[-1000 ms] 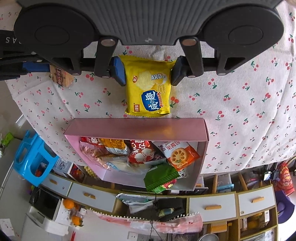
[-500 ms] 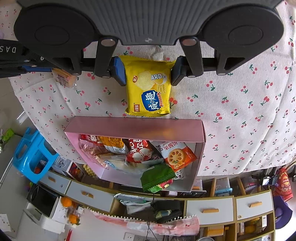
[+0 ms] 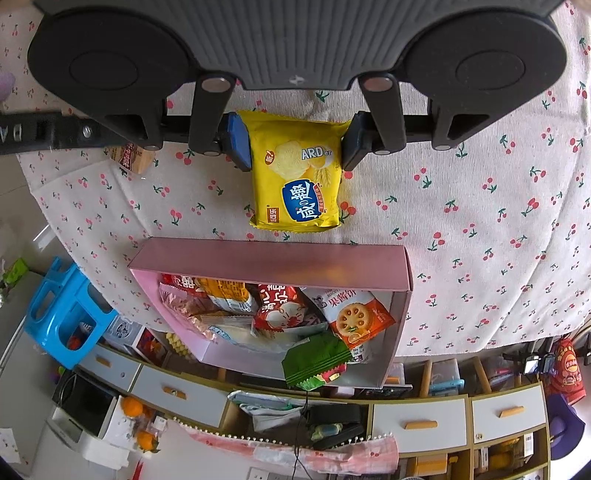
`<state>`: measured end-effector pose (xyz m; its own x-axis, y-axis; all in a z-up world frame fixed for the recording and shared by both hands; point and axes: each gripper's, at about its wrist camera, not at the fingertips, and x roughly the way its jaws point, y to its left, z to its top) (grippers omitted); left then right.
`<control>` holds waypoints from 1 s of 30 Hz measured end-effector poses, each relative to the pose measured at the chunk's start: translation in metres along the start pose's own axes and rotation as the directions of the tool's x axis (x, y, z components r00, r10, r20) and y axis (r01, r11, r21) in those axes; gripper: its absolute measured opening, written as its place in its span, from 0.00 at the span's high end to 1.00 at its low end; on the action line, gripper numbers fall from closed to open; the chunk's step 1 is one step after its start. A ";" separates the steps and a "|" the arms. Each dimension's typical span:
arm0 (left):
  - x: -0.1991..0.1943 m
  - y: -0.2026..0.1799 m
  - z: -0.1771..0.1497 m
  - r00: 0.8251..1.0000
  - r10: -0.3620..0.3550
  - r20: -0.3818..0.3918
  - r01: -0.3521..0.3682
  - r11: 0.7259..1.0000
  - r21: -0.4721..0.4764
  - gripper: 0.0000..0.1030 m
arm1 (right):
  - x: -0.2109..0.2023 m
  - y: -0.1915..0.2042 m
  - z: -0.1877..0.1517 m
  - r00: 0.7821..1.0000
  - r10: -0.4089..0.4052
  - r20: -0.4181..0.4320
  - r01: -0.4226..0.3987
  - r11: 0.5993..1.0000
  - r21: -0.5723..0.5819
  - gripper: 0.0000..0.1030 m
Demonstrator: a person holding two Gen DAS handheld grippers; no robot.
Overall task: Organize snacks
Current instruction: 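Grasp the yellow chip bag with the left tool while the right tool grasps the wrapped cake, then carry both snacks into the pink box and open both tools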
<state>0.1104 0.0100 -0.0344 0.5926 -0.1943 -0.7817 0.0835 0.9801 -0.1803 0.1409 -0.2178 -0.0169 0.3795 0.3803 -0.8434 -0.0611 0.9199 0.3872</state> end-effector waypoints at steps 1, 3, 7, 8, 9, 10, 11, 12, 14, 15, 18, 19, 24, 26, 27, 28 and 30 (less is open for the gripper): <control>0.000 0.000 0.000 1.000 0.001 0.000 -0.001 1.000 0.001 0.53 | 0.002 0.001 0.002 1.000 0.005 0.001 -0.005 1.000 0.015 0.53; -0.001 0.000 -0.001 1.000 0.000 -0.001 0.000 1.000 0.002 0.53 | 0.006 0.004 0.006 1.000 0.001 0.008 -0.002 0.999 0.041 0.49; -0.001 0.000 -0.001 1.000 0.000 -0.003 0.000 1.000 0.001 0.53 | 0.015 0.010 0.010 0.999 -0.033 0.011 0.033 0.997 0.075 0.48; -0.002 0.001 -0.001 1.000 0.000 -0.004 0.000 1.000 0.002 0.53 | 0.018 0.011 0.011 0.999 -0.047 0.009 0.047 0.996 0.081 0.49; -0.002 0.001 -0.002 1.000 0.000 -0.005 0.000 1.000 0.002 0.53 | 0.021 0.013 0.011 0.998 -0.062 0.004 0.061 0.995 0.081 0.49; -0.002 0.002 -0.002 1.000 0.000 -0.006 0.000 1.000 0.002 0.53 | 0.024 0.015 0.010 0.997 -0.078 0.001 0.078 0.994 0.074 0.49; -0.003 0.002 -0.002 1.000 0.000 -0.006 0.000 1.000 0.002 0.53 | 0.024 0.017 0.010 0.996 -0.090 0.010 0.089 0.994 0.060 0.50; -0.003 0.002 -0.002 1.000 0.000 -0.006 0.000 1.000 0.002 0.53 | 0.025 0.021 0.009 0.994 -0.110 0.008 0.110 0.993 0.041 0.53; -0.003 0.003 -0.001 1.000 0.000 -0.006 0.000 1.000 -0.001 0.53 | 0.025 0.025 0.008 0.990 -0.141 0.013 0.140 0.990 0.018 0.63; -0.004 0.004 -0.002 1.000 0.000 -0.006 0.000 1.000 -0.003 0.53 | 0.025 0.025 0.008 0.989 -0.145 0.014 0.145 0.989 0.011 0.63; -0.006 0.007 -0.001 1.000 -0.005 -0.005 0.005 1.000 -0.012 0.53 | 0.024 0.024 0.008 0.990 -0.141 0.005 0.141 0.990 0.020 0.64; -0.007 0.007 0.000 1.000 -0.008 -0.004 0.008 1.000 -0.014 0.54 | 0.023 0.023 0.008 0.990 -0.141 0.002 0.141 0.990 0.024 0.64; -0.014 0.007 0.002 1.000 -0.027 0.012 0.028 0.999 -0.023 0.54 | 0.014 0.021 0.012 0.991 -0.130 0.014 0.129 0.990 0.051 0.64; -0.018 0.005 0.003 0.999 -0.042 0.020 0.043 0.999 -0.019 0.54 | 0.010 0.020 0.014 0.992 -0.121 0.025 0.119 0.991 0.064 0.64; -0.020 0.003 0.003 0.998 -0.052 0.023 0.052 0.999 -0.016 0.54 | 0.007 0.020 0.015 0.993 -0.115 0.032 0.113 0.991 0.071 0.64; -0.023 0.000 0.003 0.998 -0.063 0.027 0.064 0.998 -0.011 0.54 | 0.005 0.020 0.017 0.993 -0.110 0.038 0.107 0.991 0.074 0.64; -0.026 -0.004 0.002 0.996 -0.082 0.035 0.081 0.997 0.005 0.54 | 0.001 0.020 0.020 0.993 -0.102 0.053 0.097 0.992 0.084 0.64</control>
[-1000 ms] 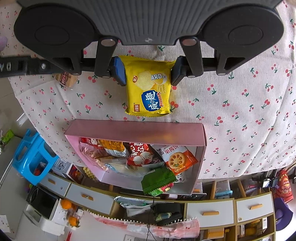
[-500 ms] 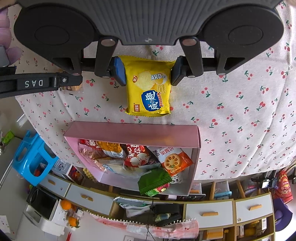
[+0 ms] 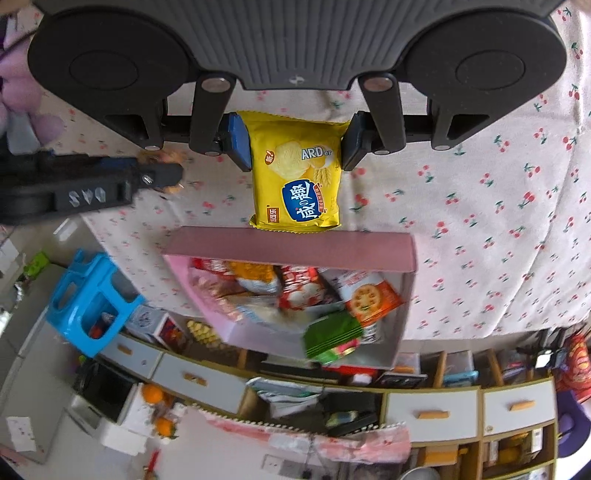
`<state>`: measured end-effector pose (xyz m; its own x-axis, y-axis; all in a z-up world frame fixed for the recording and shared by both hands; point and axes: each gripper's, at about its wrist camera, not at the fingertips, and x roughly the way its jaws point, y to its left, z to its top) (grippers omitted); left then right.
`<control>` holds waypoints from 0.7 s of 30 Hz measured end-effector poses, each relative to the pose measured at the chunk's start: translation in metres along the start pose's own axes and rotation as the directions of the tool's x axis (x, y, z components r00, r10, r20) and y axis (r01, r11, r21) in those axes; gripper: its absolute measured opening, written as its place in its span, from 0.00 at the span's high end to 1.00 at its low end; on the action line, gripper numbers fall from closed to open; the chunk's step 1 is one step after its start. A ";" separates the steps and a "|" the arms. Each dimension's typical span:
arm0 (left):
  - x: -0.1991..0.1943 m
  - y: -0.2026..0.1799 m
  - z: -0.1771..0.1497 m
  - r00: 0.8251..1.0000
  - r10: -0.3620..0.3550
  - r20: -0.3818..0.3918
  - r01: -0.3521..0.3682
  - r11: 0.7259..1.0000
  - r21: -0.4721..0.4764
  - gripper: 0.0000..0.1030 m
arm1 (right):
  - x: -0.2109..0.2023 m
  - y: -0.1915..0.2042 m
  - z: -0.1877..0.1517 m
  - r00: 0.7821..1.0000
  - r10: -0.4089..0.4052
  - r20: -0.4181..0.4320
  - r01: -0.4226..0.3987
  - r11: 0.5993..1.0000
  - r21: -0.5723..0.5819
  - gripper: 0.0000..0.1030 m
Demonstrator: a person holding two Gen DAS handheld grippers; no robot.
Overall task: Organize snacks
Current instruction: 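Carry both snacks into the pink box and open both tools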
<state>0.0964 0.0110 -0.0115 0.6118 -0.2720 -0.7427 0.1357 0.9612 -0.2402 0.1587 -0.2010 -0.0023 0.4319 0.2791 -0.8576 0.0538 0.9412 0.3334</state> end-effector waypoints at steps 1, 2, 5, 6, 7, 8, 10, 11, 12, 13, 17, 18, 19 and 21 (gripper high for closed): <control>-0.001 -0.004 0.000 1.000 -0.005 0.007 0.005 1.000 0.014 0.54 | -0.002 0.000 0.002 1.000 0.005 0.006 -0.005 1.000 0.006 0.64; -0.002 -0.006 0.001 1.000 -0.004 0.014 0.004 1.000 0.025 0.54 | -0.003 0.000 0.004 1.000 0.008 0.013 -0.009 1.000 0.012 0.64; -0.003 -0.012 0.005 0.999 0.000 0.040 -0.002 0.999 0.047 0.54 | -0.008 -0.001 0.012 0.999 0.017 0.046 -0.019 0.999 0.037 0.64; -0.003 -0.013 0.007 0.999 -0.004 0.049 0.002 0.999 0.050 0.54 | -0.010 -0.002 0.016 0.998 0.023 0.060 -0.026 0.998 0.051 0.64; -0.003 -0.014 0.010 0.998 -0.004 0.058 0.001 0.999 0.052 0.54 | -0.012 -0.003 0.019 0.997 0.031 0.069 -0.035 0.997 0.066 0.64; -0.003 -0.014 0.013 0.998 -0.001 0.068 -0.002 0.998 0.056 0.54 | -0.014 -0.004 0.023 0.996 0.041 0.075 -0.047 0.996 0.079 0.64; -0.001 -0.014 0.021 0.997 -0.003 0.080 -0.003 0.998 0.069 0.54 | -0.016 -0.005 0.031 0.993 0.063 0.096 -0.072 0.993 0.096 0.64; 0.001 -0.014 0.024 0.996 0.001 0.088 -0.007 0.997 0.076 0.54 | -0.016 -0.005 0.035 0.992 0.068 0.102 -0.078 0.992 0.098 0.64; 0.003 -0.014 0.030 0.995 0.004 0.098 -0.012 0.997 0.081 0.54 | -0.016 -0.004 0.040 0.992 0.072 0.107 -0.082 0.992 0.099 0.64; 0.006 -0.014 0.035 0.994 0.005 0.109 -0.014 0.997 0.081 0.54 | -0.015 -0.004 0.045 0.990 0.078 0.114 -0.089 0.991 0.101 0.64; 0.020 -0.016 0.050 0.993 -0.009 0.121 0.002 0.998 0.059 0.54 | -0.011 -0.003 0.061 0.984 0.101 0.145 -0.118 0.987 0.111 0.64; 0.024 -0.017 0.053 0.992 -0.006 0.125 -0.001 0.998 0.058 0.54 | -0.010 -0.003 0.064 0.981 0.111 0.158 -0.130 0.985 0.112 0.64; 0.028 -0.018 0.055 0.992 -0.005 0.129 -0.003 0.998 0.061 0.54 | -0.009 -0.003 0.067 0.977 0.122 0.172 -0.143 0.984 0.110 0.64; 0.034 -0.019 0.057 0.991 -0.002 0.137 -0.007 0.998 0.067 0.54 | -0.006 -0.005 0.068 0.969 0.147 0.199 -0.169 0.981 0.096 0.64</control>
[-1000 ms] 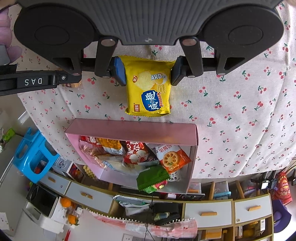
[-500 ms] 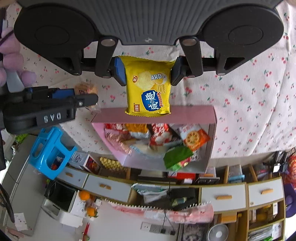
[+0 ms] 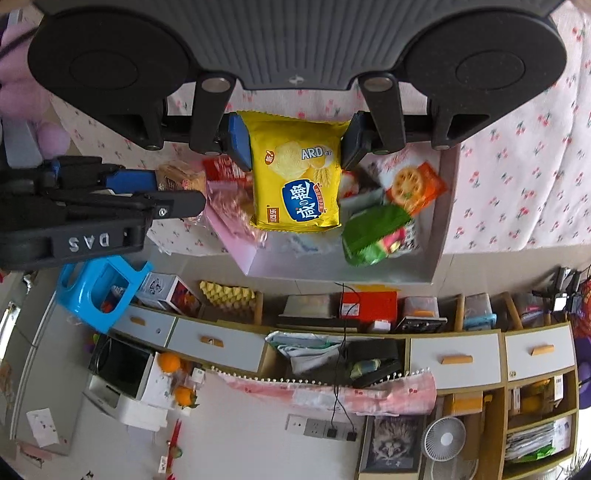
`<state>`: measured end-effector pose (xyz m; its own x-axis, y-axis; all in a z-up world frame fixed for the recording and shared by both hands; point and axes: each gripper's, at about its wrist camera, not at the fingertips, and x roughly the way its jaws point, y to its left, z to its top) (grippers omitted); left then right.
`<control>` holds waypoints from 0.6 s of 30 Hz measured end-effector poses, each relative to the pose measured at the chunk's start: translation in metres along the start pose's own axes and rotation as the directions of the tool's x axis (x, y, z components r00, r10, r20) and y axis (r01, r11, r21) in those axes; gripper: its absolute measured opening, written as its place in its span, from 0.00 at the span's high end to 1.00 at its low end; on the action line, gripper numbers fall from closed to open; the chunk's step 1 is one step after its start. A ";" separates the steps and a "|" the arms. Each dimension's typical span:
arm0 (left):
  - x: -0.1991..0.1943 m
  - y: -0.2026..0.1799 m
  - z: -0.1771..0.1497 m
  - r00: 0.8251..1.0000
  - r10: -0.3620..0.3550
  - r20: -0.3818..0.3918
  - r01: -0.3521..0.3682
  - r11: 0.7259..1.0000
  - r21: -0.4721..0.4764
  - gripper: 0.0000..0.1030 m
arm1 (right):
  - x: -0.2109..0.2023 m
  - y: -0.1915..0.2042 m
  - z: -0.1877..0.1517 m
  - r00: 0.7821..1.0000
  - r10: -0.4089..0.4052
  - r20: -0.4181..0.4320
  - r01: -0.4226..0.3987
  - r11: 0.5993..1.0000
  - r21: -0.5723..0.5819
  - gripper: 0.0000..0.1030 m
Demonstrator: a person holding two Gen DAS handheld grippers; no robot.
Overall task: Organize snacks
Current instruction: 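Carry both snacks into the pink box and open both tools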
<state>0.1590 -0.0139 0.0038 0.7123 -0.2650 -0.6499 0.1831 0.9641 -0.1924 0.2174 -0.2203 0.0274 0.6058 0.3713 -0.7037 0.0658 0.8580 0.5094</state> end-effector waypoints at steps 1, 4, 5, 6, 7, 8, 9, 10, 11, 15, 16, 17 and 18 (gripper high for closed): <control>0.006 -0.001 0.002 1.000 0.005 0.002 -0.005 1.000 0.008 0.54 | 0.004 -0.001 0.001 1.000 -0.002 -0.003 0.002 1.000 -0.005 0.63; 0.014 -0.003 0.005 0.999 0.032 0.009 -0.032 0.999 0.035 0.54 | 0.014 -0.006 0.004 1.000 -0.013 -0.009 0.013 1.000 -0.007 0.63; 0.016 -0.002 0.006 0.999 0.041 0.008 -0.042 0.998 0.043 0.54 | 0.016 -0.007 0.005 1.000 -0.004 -0.008 0.004 1.000 -0.002 0.63; 0.021 -0.002 0.007 0.998 0.055 0.008 -0.056 0.997 0.046 0.54 | 0.017 -0.008 0.006 1.000 0.005 -0.006 -0.005 1.000 0.004 0.63; 0.024 -0.002 0.008 0.998 0.066 0.006 -0.066 0.997 0.047 0.54 | 0.019 -0.009 0.007 1.000 0.014 -0.003 -0.014 1.000 0.009 0.63; 0.026 -0.001 0.009 0.997 0.075 0.003 -0.075 0.996 0.047 0.54 | 0.021 -0.010 0.008 1.000 0.021 0.000 -0.021 1.000 0.015 0.63; 0.027 0.000 0.009 0.996 0.087 0.001 -0.087 0.995 0.047 0.54 | 0.024 -0.010 0.008 1.000 0.026 0.001 -0.026 0.999 0.019 0.63; 0.029 0.000 0.010 0.995 0.095 0.001 -0.095 0.994 0.048 0.54 | 0.026 -0.010 0.008 1.000 0.030 0.000 -0.030 0.999 0.021 0.63; 0.030 0.000 0.010 0.995 0.098 0.000 -0.098 0.994 0.050 0.54 | 0.030 -0.011 0.008 0.999 0.031 -0.004 -0.031 0.999 0.024 0.63; 0.033 -0.002 0.011 0.993 0.118 -0.003 -0.118 0.990 0.071 0.54 | 0.040 -0.012 0.007 0.999 0.031 -0.012 -0.031 0.999 0.039 0.63; 0.033 -0.002 0.011 0.993 0.121 -0.001 -0.121 0.990 0.077 0.53 | 0.042 -0.013 0.007 0.999 0.031 -0.014 -0.030 0.999 0.041 0.63; 0.033 -0.002 0.011 0.992 0.123 0.002 -0.123 0.989 0.081 0.53 | 0.044 -0.013 0.007 0.999 0.029 -0.015 -0.029 0.999 0.041 0.63; 0.033 -0.002 0.012 0.992 0.124 0.005 -0.124 0.989 0.083 0.52 | 0.045 -0.014 0.007 0.999 0.029 -0.015 -0.028 0.999 0.041 0.63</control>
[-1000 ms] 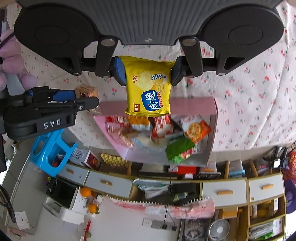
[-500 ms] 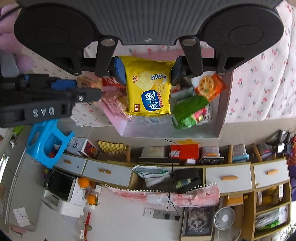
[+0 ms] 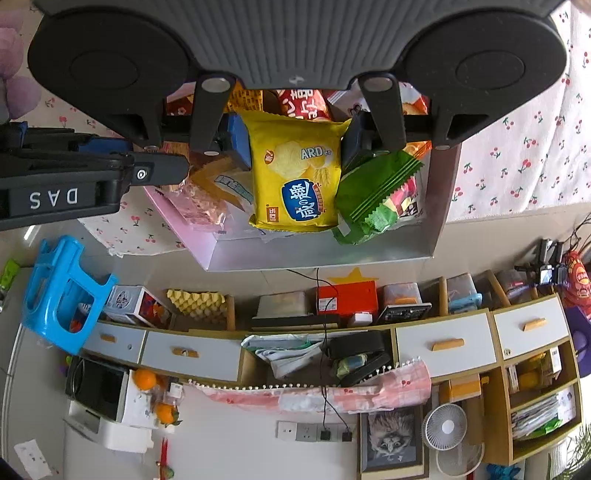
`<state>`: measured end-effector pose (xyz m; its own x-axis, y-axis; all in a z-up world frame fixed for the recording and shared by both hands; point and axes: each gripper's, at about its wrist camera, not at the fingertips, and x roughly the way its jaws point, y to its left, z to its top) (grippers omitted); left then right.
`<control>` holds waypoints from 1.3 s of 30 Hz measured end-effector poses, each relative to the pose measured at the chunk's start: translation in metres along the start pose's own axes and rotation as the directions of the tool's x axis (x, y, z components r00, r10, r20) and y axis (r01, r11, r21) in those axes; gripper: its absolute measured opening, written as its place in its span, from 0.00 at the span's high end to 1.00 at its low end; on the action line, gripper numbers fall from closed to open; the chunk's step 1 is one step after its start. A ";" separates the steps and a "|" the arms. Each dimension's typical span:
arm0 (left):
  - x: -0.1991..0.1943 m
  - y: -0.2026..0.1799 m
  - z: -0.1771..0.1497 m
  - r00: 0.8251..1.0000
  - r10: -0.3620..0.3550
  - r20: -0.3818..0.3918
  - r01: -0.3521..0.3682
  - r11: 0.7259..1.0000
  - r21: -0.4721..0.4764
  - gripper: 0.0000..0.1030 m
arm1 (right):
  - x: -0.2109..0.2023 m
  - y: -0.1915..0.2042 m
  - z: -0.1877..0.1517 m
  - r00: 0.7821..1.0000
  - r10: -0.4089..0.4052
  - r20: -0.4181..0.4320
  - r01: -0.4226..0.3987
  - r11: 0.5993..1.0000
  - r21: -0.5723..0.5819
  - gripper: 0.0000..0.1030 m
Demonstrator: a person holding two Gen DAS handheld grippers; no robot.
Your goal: Organize snacks
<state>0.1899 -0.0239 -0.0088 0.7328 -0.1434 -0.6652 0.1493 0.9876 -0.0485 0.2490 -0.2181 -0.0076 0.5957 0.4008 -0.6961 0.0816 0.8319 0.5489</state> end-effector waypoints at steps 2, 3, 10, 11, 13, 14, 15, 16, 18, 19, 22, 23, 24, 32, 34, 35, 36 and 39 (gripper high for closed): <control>0.001 0.000 0.001 1.000 0.000 0.011 0.000 1.000 0.003 0.48 | 0.000 -0.001 0.000 1.000 0.005 0.003 -0.005 1.000 0.003 0.61; 0.000 0.001 0.000 1.000 -0.001 0.018 0.000 1.000 0.005 0.44 | -0.001 -0.002 0.000 1.000 0.013 0.008 -0.013 1.000 0.008 0.60; -0.008 0.002 0.000 0.999 -0.025 0.028 0.025 1.000 0.005 0.28 | -0.012 -0.002 0.003 1.000 0.017 0.019 -0.017 1.000 0.023 0.39; -0.010 0.002 0.000 0.999 -0.026 0.025 0.026 1.000 0.005 0.27 | -0.014 -0.002 0.003 1.000 0.012 0.018 -0.013 1.000 0.020 0.38; -0.015 0.001 -0.001 0.999 -0.031 0.019 0.031 0.999 0.011 0.23 | -0.021 -0.001 0.001 1.000 0.003 0.020 -0.004 1.000 0.016 0.36; -0.017 0.001 -0.001 0.999 -0.031 0.014 0.031 0.999 0.013 0.21 | -0.024 0.000 0.000 1.000 0.000 0.019 -0.001 1.000 0.014 0.34; -0.021 0.001 -0.002 0.999 -0.031 0.010 0.030 0.999 0.012 0.19 | -0.028 0.000 0.000 1.000 -0.002 0.019 0.002 1.000 0.012 0.33; -0.024 0.001 -0.003 0.999 -0.031 0.006 0.031 0.999 0.009 0.17 | -0.033 0.001 -0.001 1.000 -0.004 0.021 0.004 1.000 0.008 0.32; -0.032 0.002 -0.005 0.999 -0.034 -0.001 0.034 0.999 -0.002 0.13 | -0.043 0.002 -0.004 1.000 -0.012 0.024 0.012 1.000 -0.002 0.29; -0.036 0.002 -0.007 0.999 -0.034 -0.009 0.034 0.999 -0.007 0.11 | -0.048 0.003 -0.005 1.000 -0.018 0.025 0.018 1.000 -0.008 0.28; -0.047 0.002 -0.012 0.999 -0.034 -0.029 0.033 0.999 -0.021 0.05 | -0.062 0.005 -0.009 0.999 -0.037 0.024 0.038 0.999 -0.024 0.27; -0.050 0.002 -0.013 0.999 -0.031 -0.037 0.030 0.999 -0.024 0.04 | -0.067 0.005 -0.011 0.999 -0.041 0.022 0.042 0.999 -0.027 0.26; -0.054 0.003 -0.015 0.999 -0.028 -0.043 0.027 0.999 -0.027 0.04 | -0.071 0.005 -0.013 0.999 -0.045 0.019 0.046 0.999 -0.029 0.24; -0.083 0.004 -0.034 0.992 -0.018 -0.122 0.008 0.997 -0.083 0.01 | -0.101 0.011 -0.040 0.996 -0.084 -0.020 0.083 0.993 -0.083 0.20; -0.090 0.002 -0.039 0.991 0.002 -0.137 -0.010 0.998 -0.062 0.01 | -0.107 0.014 -0.047 0.994 -0.107 -0.035 0.102 0.989 -0.109 0.19; -0.094 0.001 -0.041 0.990 0.014 -0.140 -0.021 0.998 -0.050 0.01 | -0.109 0.016 -0.051 0.993 -0.114 -0.041 0.109 0.987 -0.121 0.19; -0.098 0.000 -0.043 0.989 0.028 -0.145 -0.034 0.999 -0.041 0.01 | -0.112 0.018 -0.056 0.992 -0.120 -0.047 0.113 0.984 -0.135 0.19; -0.108 0.001 -0.048 0.985 0.049 -0.165 -0.058 0.997 -0.051 0.01 | -0.121 0.023 -0.068 0.990 -0.125 -0.060 0.114 0.980 -0.161 0.15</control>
<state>0.0789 -0.0039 0.0274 0.6195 -0.0825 -0.7807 0.0728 0.9962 -0.0475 0.1246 -0.2218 0.0576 0.5321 0.3156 -0.7857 0.0195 0.9231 0.3841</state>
